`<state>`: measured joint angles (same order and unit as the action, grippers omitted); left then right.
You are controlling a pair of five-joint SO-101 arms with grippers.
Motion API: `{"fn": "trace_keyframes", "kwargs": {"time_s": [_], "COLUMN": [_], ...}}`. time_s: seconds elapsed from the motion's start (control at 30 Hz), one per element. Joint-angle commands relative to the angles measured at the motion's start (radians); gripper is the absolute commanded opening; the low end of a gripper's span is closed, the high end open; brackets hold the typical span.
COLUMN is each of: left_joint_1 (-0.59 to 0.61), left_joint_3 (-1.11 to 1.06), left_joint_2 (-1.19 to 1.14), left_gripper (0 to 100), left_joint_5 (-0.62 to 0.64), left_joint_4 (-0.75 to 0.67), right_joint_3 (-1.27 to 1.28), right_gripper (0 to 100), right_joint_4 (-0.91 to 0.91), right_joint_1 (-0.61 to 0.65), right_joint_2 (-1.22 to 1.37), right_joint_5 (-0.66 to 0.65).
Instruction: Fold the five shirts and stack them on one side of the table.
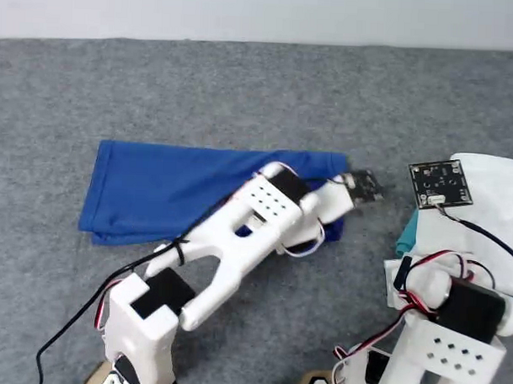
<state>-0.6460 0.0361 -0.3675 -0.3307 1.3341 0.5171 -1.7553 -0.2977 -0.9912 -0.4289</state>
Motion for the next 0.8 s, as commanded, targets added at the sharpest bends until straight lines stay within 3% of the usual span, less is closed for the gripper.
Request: {"fn": "trace_keyframes", "kwargs": {"time_s": [0.0, 0.43, 0.63, 0.77], "left_joint_1": [0.057, 0.166, 0.207, 0.238], "left_joint_3": [0.001, 0.010, 0.045, 0.051], "left_joint_2": [0.066, -0.066, -0.071, -0.074], "left_gripper": [1, 2, 21, 21], "left_joint_5": [-0.002, -0.003, 0.002, -0.031], "left_joint_4": [-0.084, -0.339, -0.341, -0.354], "right_joint_3": [-0.006, 0.040, 0.040, 0.040], "right_gripper": [1.9, 1.9, 1.9, 1.9], "right_joint_4": [-0.031, -0.031, -0.031, -0.031], "right_joint_1": [-0.012, -0.012, -0.012, -0.012], "right_joint_2": [-0.004, -0.012, -0.012, -0.012], "right_joint_5": [-0.003, -0.003, -0.006, -0.008]}}
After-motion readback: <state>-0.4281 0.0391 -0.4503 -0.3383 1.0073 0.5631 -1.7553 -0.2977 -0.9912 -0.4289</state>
